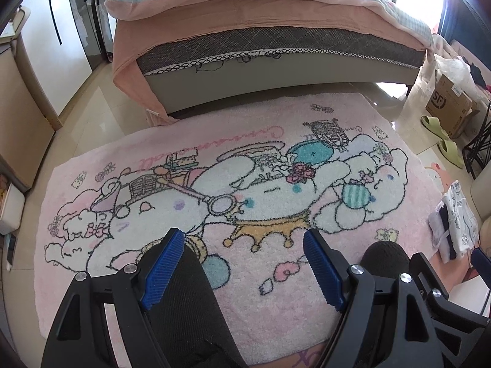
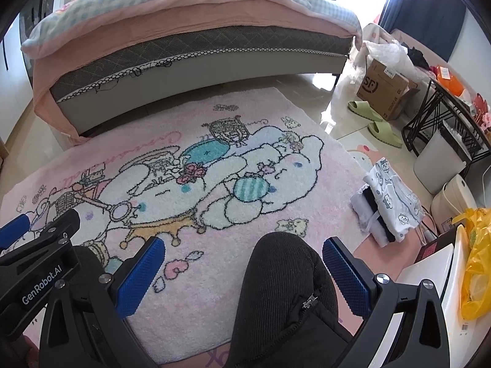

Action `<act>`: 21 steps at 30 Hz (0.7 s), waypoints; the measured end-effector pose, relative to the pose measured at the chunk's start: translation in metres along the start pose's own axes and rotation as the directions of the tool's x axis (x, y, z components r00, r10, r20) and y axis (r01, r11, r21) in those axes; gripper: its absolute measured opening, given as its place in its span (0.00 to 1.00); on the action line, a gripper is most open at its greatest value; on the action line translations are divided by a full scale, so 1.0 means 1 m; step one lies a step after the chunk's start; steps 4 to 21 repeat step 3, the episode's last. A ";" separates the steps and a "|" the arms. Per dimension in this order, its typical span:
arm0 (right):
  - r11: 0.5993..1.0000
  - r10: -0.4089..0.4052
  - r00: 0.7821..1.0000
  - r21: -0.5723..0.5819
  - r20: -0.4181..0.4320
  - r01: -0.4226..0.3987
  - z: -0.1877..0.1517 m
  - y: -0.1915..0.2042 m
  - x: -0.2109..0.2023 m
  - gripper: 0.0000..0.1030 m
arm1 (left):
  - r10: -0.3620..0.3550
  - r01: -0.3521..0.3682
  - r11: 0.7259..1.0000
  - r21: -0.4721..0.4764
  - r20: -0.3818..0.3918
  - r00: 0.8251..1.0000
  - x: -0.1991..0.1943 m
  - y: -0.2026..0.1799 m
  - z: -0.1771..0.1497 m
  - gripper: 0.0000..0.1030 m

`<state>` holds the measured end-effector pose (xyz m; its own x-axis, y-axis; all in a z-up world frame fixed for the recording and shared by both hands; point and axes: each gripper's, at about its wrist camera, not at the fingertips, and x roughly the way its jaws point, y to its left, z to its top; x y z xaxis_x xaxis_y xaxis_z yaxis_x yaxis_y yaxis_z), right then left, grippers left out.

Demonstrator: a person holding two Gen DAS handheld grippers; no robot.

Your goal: Fold clothes

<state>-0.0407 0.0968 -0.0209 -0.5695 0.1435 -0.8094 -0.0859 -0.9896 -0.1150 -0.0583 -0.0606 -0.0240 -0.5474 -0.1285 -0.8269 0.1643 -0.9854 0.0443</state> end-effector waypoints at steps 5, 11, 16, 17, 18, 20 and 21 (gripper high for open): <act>1.000 0.003 1.000 0.009 -0.005 -0.003 0.000 -0.002 0.001 1.00 | 0.002 -0.002 1.000 0.008 0.015 1.000 -0.004 -0.002 0.000 0.78; 1.000 0.003 1.000 0.009 -0.005 -0.003 0.000 -0.002 0.001 1.00 | 0.002 -0.002 1.000 0.008 0.015 1.000 -0.004 -0.002 0.000 0.78; 1.000 0.003 1.000 0.009 -0.005 -0.003 0.000 -0.002 0.001 1.00 | 0.002 -0.002 1.000 0.008 0.015 1.000 -0.004 -0.002 0.000 0.78; 1.000 0.003 1.000 0.009 -0.005 -0.003 0.000 -0.002 0.001 1.00 | 0.002 -0.002 1.000 0.008 0.015 1.000 -0.004 -0.002 0.000 0.78; 1.000 0.003 1.000 0.009 -0.005 -0.003 0.000 -0.002 0.001 1.00 | 0.002 -0.002 1.000 0.008 0.015 1.000 -0.004 -0.002 0.000 0.78; 1.000 0.003 1.000 0.009 -0.005 -0.003 0.000 -0.002 0.001 1.00 | 0.002 -0.002 1.000 0.008 0.015 1.000 -0.004 -0.002 0.000 0.78; 1.000 0.003 1.000 0.009 -0.005 -0.003 0.000 -0.002 0.001 1.00 | 0.002 -0.002 1.000 0.008 0.015 1.000 -0.004 -0.002 0.000 0.78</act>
